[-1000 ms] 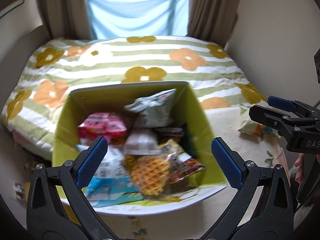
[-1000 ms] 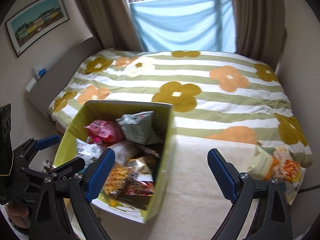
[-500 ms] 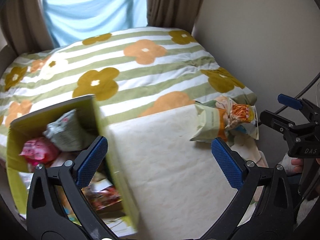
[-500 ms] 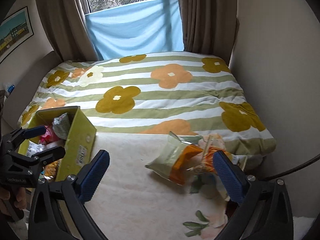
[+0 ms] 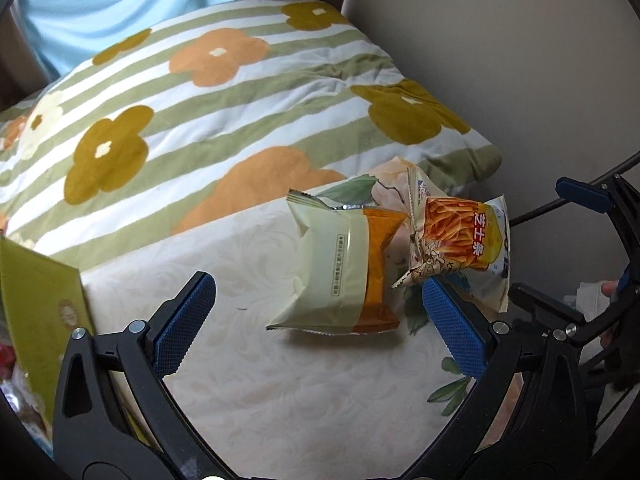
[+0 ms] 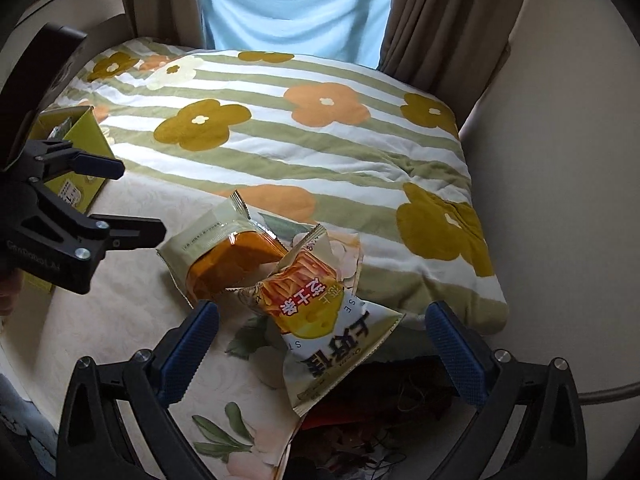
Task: Organize snacks
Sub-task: 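Grasp the cream chip bag with the left gripper while the right grasps the yellow cheese-fries bag, then carry both chip bags over the box and open both grippers inside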
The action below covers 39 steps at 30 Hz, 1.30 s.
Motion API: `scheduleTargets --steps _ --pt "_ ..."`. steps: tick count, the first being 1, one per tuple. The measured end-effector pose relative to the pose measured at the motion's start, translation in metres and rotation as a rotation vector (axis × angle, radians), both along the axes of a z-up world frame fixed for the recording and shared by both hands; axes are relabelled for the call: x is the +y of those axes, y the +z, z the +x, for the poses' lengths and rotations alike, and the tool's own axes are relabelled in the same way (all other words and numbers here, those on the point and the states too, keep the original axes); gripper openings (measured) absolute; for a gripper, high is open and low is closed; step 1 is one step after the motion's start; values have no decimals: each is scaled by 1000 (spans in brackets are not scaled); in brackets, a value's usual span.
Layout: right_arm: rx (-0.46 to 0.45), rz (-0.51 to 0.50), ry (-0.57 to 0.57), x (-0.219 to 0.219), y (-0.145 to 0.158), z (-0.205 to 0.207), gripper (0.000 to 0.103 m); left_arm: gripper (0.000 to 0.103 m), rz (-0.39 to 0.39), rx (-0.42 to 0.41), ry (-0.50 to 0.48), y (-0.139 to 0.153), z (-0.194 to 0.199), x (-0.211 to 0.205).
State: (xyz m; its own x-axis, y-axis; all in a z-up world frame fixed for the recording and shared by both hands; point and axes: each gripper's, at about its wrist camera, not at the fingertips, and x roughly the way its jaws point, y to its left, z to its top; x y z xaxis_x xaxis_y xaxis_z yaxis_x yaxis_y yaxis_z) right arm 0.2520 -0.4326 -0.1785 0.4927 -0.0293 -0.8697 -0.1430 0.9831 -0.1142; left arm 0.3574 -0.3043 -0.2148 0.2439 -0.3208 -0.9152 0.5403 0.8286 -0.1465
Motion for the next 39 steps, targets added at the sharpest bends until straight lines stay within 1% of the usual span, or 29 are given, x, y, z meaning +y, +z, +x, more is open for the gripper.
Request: scheduleTargets --steps 5,7,9,12,14,15,16,18,21,26,33,36,38,39 --pt "36 -13 75 -3 -27 7 103 102 29 49 -3 -34 9 -23" --pt "45 -18 92 -5 -35 10 103 96 41 63 4 -44 13 -28" --pt "56 -25 106 -7 -42 12 103 86 47 83 13 -53 17 -32" --pt "70 -45 137 -8 -51 18 103 79 53 111 26 -64 21 -33" --pt "76 -74 162 -6 -56 20 103 77 40 134 29 -70 22 -34" --pt "77 -81 175 -5 -58 20 103 72 38 142 28 -72 21 -34" --pt "77 -86 184 -4 -59 21 103 70 36 147 24 -73 21 -35" --pt "80 -84 198 -4 -60 22 103 66 55 128 18 -73 19 -37" --pt "88 -79 213 -2 -63 26 103 63 49 126 15 -71 19 -37" --pt "96 -91 246 3 -69 31 103 61 68 104 24 -67 16 -34" --pt "116 -109 255 7 -81 38 102 61 55 106 69 -60 17 -14" --pt "129 -125 271 11 -85 38 92 61 54 99 90 -56 16 -4" --pt "144 -137 278 14 -89 37 68 61 51 94 106 -52 16 3" --pt "153 -136 276 15 -90 37 64 61 48 90 115 -50 15 7"
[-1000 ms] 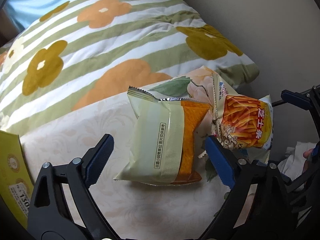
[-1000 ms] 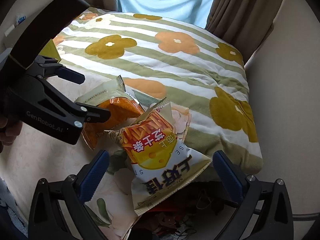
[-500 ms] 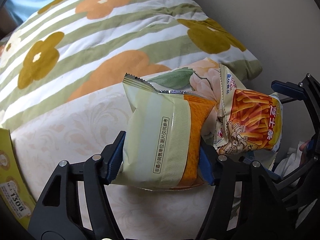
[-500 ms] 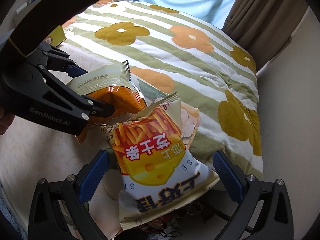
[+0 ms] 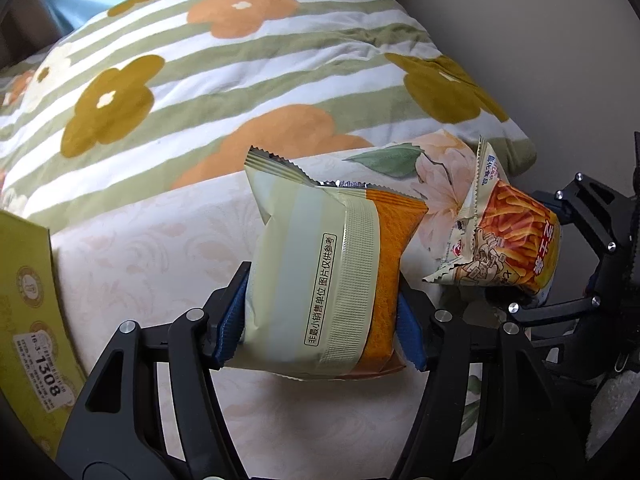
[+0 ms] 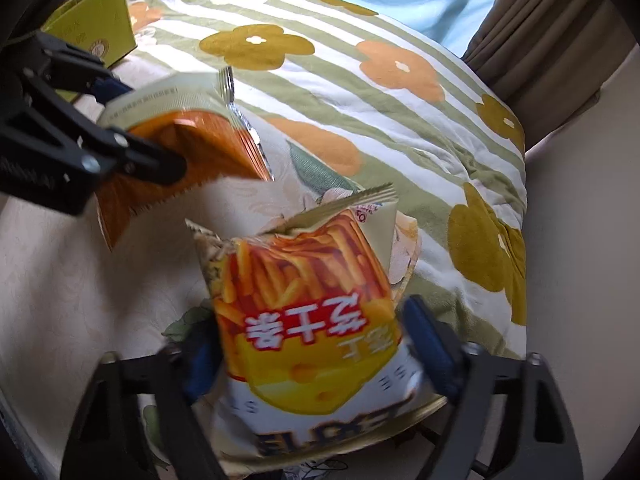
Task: Organize snacks
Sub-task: 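Carry both chip bags over the box and open both grippers inside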
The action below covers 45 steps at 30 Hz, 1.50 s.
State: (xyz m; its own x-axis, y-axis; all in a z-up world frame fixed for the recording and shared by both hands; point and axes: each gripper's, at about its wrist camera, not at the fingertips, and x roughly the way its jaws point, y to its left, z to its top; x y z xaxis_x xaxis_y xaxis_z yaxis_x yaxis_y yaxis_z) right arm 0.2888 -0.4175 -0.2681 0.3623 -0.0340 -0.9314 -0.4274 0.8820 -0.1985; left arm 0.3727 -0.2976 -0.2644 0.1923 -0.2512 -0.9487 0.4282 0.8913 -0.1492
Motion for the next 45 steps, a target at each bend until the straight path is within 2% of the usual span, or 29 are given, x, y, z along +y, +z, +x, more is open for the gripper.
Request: scheduleTargets --steps 1,2,4,8,14,22,28,36,45 --pt "0 1 -3 1 0 0 62 61 -2 -2 6 2 0 3" --pt "-2 6 -4 1 1 -1 53 61 -4 -6 14 5 -1 7" --pt "4 12 -13 3 3 -1 51 61 -9 -17 32 11 -3 16" --pt "-10 20 -23 11 15 -2 50 61 -30 -47 68 31 -7 37" --pt "-56 61 -52 33 57 -5 50 61 -80 -118 110 77 -15 77" --pt "-135 149 -82 99 128 -6 50 61 -119 -233 166 149 -23 161" --pt "-170 229 -58 172 161 3 50 61 -95 -290 251 178 -23 246" --pt "-194 289 6 275 176 10 50 61 -45 -313 341 185 -23 349" --pt "-171 318 7 353 165 18 50 61 -17 -265 368 155 -12 430"
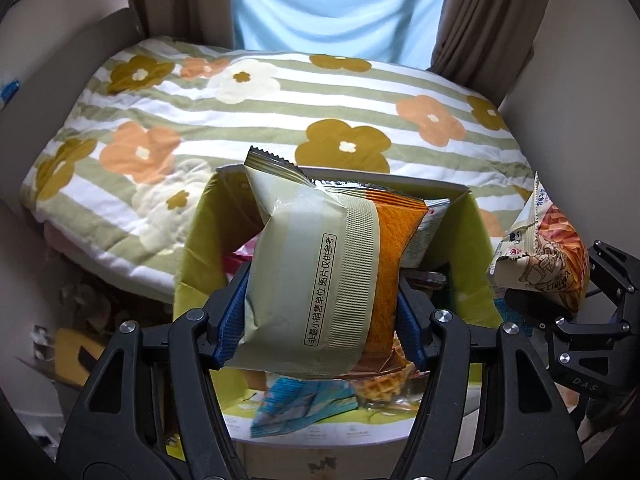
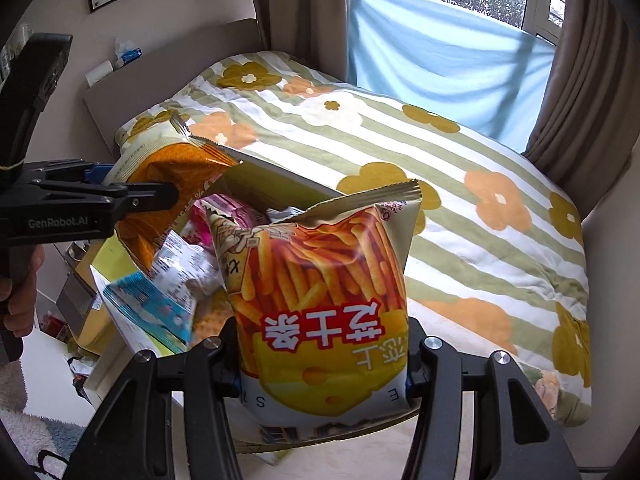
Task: Organize snacks
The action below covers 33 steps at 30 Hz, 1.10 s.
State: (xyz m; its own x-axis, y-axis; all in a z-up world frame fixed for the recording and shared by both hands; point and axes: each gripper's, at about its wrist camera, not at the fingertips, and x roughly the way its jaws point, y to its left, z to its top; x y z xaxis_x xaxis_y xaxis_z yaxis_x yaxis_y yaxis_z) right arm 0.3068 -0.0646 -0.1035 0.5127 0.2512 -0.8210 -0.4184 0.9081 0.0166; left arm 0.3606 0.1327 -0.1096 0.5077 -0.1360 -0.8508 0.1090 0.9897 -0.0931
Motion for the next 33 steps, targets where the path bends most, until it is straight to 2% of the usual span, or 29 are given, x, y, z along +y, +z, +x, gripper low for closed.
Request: scheduleTargets --steps 2,4,5,11,16,19,27,28,30,31,32,33 --pt "4 3 -11 10 -2 1 50 65 9 8 -11 -7 3 9" --pt "9 6 -24 13 -4 1 50 83 18 -2 -19 -10 3 16" --pt "12 5 -32 15 -4 1 50 101 27 -11 -20 -12 3 18" --pt "49 -9 -68 17 -13 -1 50 103 38 -19 -29 -19 -12 30" --pt "89 -2 -85 19 -24 -1 50 103 -6 2 0 -26 -29 41" --pt "117 22 -94 21 -28 2 50 103 -19 6 3 -26 -36 43" --pt "157 118 -97 37 -31 14 50 103 8 1 -5 -25 -41 41" --pt "156 127 -99 39 -31 15 52 103 12 2 -6 -25 -41 41" --pt "146 129 -111 42 -34 17 68 103 20 4 -7 -27 -43 42" --pt "138 133 -120 42 -34 17 92 103 21 5 -9 -29 -44 42" --pt "128 146 -129 40 -34 17 103 103 20 6 -11 -30 -45 42" --pt "124 155 -136 39 -34 16 103 103 18 7 -12 -32 -46 42"
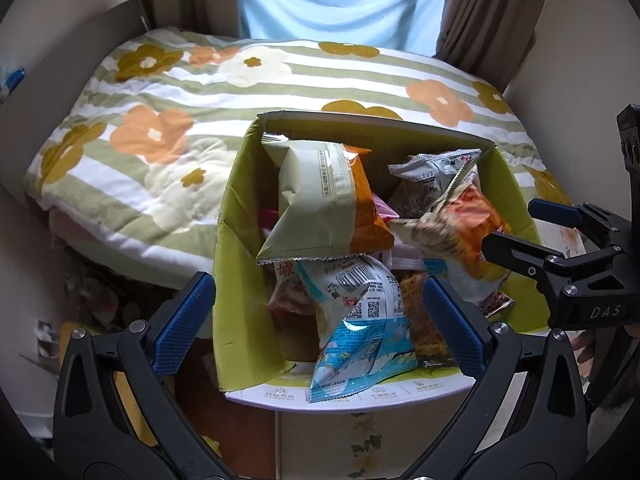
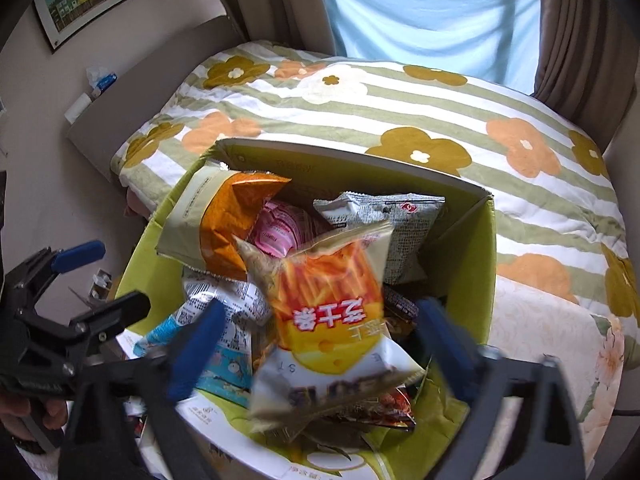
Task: Organize snacks
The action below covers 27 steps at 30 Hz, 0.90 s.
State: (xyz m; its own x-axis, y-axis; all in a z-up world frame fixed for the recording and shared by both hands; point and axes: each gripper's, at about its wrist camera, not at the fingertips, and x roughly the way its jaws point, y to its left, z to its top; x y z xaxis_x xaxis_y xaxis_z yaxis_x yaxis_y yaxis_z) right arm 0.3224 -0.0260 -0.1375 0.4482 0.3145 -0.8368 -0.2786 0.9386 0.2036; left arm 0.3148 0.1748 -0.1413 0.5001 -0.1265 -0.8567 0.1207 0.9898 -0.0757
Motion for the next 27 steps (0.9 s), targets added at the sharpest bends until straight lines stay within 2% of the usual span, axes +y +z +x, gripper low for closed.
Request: scheduleTargets --steps 7,12,16,20,27 --pt "11 -12 -58 -15 -4 -10 103 103 -1 7 -22 -8 -4 -2" --pt "-27 -12 -72 -22 8 -20 103 103 9 -22 -9 5 -15 -7" --pt "-71 3 -78 -34 26 -37 103 103 20 -72 -5 27 -32 -19" --pt "-154 12 -96 -58 55 -66 103 103 37 -150 4 57 -59 -40" --pt "-307 -23 -208 -116 109 -149 103 103 -5 -293 10 108 -131 -92"
